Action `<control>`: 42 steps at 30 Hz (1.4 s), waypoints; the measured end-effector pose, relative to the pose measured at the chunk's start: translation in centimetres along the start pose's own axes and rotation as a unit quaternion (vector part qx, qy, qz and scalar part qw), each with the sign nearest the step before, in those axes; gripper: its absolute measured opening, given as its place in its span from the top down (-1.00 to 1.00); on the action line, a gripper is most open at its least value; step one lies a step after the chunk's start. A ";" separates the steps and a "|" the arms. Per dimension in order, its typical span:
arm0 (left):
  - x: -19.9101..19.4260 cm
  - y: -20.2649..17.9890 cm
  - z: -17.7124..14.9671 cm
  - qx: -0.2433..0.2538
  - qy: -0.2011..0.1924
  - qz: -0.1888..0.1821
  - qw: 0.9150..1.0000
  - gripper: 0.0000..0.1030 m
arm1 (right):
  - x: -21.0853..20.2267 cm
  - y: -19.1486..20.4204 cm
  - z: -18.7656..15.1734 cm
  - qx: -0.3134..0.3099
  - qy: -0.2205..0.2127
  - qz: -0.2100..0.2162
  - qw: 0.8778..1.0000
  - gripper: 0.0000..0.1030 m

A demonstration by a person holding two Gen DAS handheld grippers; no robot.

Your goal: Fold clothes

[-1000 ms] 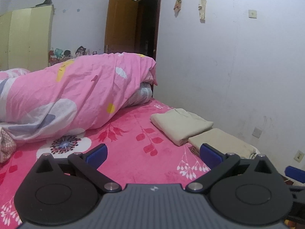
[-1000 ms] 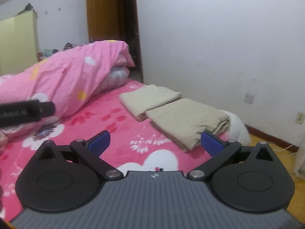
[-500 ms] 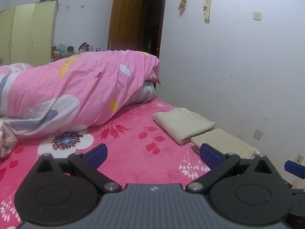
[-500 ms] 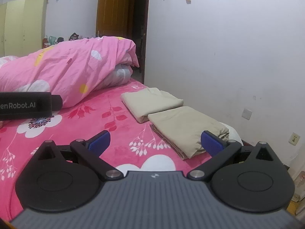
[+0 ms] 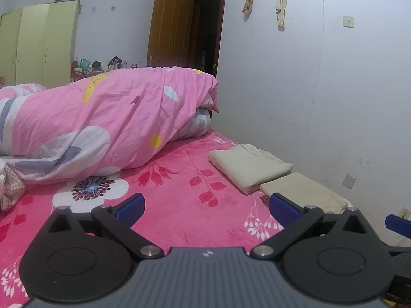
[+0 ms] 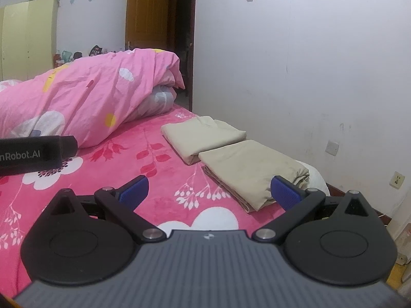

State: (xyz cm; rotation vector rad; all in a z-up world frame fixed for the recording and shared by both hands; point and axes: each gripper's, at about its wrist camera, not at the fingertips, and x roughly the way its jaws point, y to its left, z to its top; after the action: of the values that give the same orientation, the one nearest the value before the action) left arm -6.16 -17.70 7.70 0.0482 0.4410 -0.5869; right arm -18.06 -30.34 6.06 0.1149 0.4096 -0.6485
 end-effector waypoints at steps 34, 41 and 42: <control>1.1 -0.7 -0.5 0.011 0.017 -0.015 1.000 -1.00 | 0.0 -1.0 0.4 0.000 0.005 -0.018 1.000 -0.97; 1.1 -0.8 -0.7 0.010 0.018 -0.015 1.000 -1.00 | 0.0 -1.1 0.3 0.000 0.006 -0.018 1.000 -0.97; 1.1 -0.8 -0.7 0.010 0.018 -0.015 1.000 -1.00 | 0.0 -1.1 0.2 0.000 0.006 -0.018 1.000 -0.97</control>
State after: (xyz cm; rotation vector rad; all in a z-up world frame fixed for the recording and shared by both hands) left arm -6.04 -18.82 6.69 0.0717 0.4710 -0.6201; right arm -18.65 -31.23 6.32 0.1125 0.4240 -0.6839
